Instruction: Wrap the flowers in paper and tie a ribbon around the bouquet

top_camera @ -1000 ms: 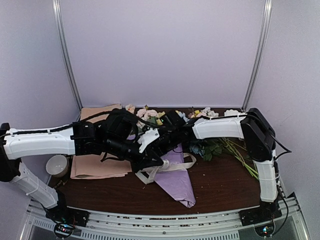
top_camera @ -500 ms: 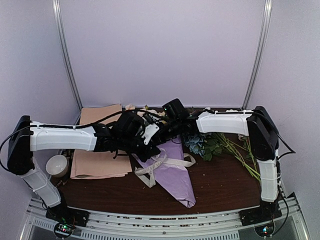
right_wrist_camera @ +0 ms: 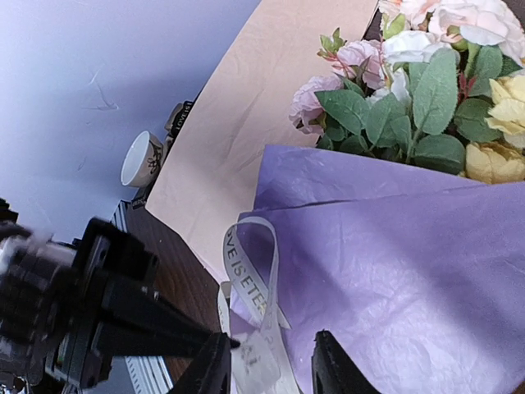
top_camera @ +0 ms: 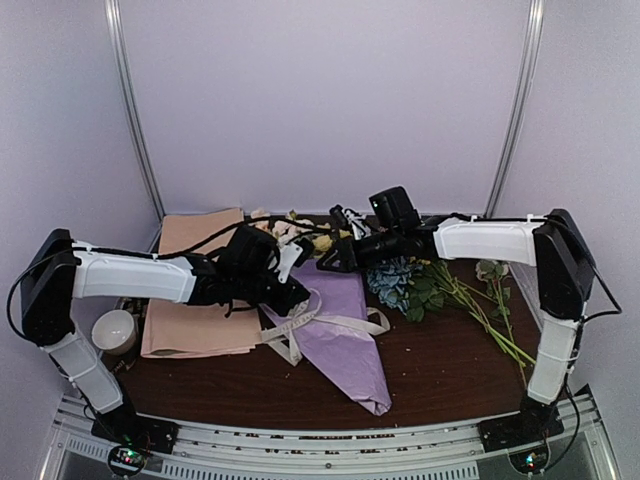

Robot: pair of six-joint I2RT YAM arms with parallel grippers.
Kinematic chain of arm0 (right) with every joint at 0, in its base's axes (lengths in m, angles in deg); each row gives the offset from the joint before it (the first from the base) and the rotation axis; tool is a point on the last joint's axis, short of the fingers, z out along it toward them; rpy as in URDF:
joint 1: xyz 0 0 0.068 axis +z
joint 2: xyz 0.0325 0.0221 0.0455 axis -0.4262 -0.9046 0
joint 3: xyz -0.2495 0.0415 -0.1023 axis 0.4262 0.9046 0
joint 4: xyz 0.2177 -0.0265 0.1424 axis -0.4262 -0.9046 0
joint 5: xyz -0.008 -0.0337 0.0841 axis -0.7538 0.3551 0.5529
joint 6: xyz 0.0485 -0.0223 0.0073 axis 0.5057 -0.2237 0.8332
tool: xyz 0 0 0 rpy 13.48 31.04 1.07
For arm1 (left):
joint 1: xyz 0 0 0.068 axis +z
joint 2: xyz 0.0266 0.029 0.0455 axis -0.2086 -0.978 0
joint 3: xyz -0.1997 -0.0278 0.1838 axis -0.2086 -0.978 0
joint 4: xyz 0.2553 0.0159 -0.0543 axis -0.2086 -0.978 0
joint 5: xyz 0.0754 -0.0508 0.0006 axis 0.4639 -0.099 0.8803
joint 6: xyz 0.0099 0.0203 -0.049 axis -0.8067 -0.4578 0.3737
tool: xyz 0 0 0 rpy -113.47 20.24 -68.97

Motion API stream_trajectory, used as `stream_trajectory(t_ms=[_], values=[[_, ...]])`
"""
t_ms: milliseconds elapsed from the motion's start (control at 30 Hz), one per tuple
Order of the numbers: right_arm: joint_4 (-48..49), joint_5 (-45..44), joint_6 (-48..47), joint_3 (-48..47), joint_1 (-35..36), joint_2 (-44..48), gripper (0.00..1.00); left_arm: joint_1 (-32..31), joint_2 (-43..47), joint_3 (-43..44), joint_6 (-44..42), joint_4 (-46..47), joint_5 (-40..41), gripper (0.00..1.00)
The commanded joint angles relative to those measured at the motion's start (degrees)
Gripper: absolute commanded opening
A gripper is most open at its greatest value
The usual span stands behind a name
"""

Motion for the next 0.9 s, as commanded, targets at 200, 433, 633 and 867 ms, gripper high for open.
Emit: stream_trajectory(t_ms=[200, 433, 633, 867], values=[[11.0, 4.6, -3.2, 12.4, 1.3, 6.1, 0.47, 1.4, 1.1, -0.9, 0.7, 5.5, -2.1, 0.00], [6.9, 4.1, -4.9, 8.0, 2.8, 1.1, 0.50, 1.4, 0.8, -0.6, 0.9, 5.2, -3.1, 0.00], [5.1, 3.8, -5.0, 6.1, 3.0, -1.4, 0.19, 1.5, 1.2, -0.6, 1.1, 5.1, -3.4, 0.00], [4.8, 0.8, -3.7, 7.0, 2.2, -1.6, 0.00, 1.2, 4.0, -0.4, 2.0, -1.0, 0.4, 0.35]])
